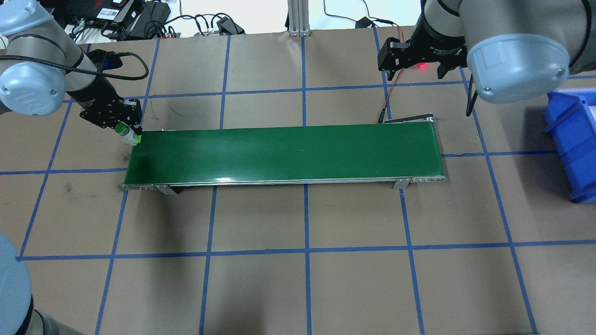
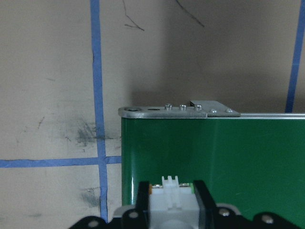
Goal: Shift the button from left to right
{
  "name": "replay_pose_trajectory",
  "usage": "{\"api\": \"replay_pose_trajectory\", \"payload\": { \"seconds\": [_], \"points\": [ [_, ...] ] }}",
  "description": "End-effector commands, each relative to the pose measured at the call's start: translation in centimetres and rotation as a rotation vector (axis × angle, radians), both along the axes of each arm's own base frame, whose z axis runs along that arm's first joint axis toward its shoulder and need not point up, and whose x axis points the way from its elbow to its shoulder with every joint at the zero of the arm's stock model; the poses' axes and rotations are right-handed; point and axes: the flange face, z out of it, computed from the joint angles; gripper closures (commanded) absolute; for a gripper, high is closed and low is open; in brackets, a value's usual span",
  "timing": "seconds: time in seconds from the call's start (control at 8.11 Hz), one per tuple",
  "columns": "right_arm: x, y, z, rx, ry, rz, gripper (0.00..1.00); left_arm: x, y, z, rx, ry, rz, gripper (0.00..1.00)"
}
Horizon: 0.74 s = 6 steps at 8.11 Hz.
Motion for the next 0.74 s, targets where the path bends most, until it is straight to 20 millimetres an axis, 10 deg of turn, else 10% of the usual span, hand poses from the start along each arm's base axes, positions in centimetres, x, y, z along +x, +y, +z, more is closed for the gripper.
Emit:
{"api": "replay_pose_trajectory", "payload": {
  "seconds": [0.0, 0.62],
  "points": [
    [0.0, 0.0, 0.0, 0.001, 0.002, 0.000, 0.00, -0.5, -0.6, -2.7, 0.043, 0.014, -0.011, 1.00],
    [-0.1, 0.0, -0.1, 0.006, 0.002, -0.001, 0.00, -0.5, -0.3, -4.7, 0.084, 0.016, 0.014, 0.90]
  ]
}}
